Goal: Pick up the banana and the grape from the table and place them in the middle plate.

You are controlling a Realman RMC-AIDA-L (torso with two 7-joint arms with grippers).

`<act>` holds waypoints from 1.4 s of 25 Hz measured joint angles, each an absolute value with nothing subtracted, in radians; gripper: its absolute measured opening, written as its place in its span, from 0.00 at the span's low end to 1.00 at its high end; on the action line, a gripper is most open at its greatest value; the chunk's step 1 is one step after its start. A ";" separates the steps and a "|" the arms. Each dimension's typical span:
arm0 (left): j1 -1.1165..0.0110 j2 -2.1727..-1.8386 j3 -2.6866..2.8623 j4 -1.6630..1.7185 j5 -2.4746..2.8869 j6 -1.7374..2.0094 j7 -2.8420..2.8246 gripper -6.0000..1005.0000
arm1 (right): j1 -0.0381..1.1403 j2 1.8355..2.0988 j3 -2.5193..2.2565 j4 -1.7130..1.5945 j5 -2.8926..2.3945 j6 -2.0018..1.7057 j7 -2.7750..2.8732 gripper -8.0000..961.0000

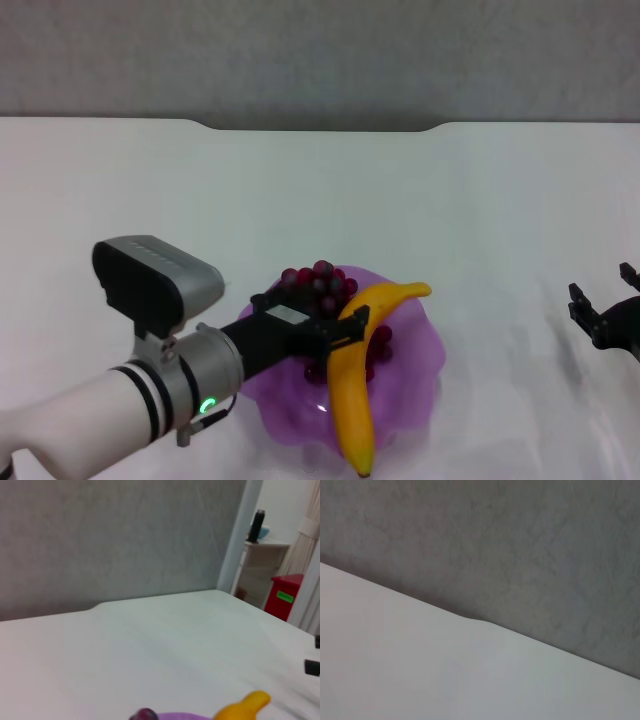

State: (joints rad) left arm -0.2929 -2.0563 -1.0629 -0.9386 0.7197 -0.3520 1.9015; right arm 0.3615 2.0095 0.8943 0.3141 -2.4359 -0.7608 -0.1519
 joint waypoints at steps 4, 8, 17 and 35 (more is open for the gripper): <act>-0.252 -2.054 -1.129 -0.951 0.696 -0.352 1.945 0.85 | 0.362 2.010 0.894 0.312 -2.436 -0.761 -0.152 0.73; -0.186 -2.052 -1.256 -0.955 0.598 -0.366 2.043 0.89 | 0.362 2.009 0.894 0.314 -2.436 -0.761 -0.152 0.73; -0.102 -2.057 -1.410 -0.751 0.184 -0.654 2.514 0.89 | 0.361 2.010 0.893 0.315 -2.436 -0.761 -0.152 0.73; -0.170 -2.065 -1.300 -0.339 -0.239 -0.892 2.831 0.89 | 0.349 2.015 0.867 0.315 -2.430 -0.846 -0.194 0.73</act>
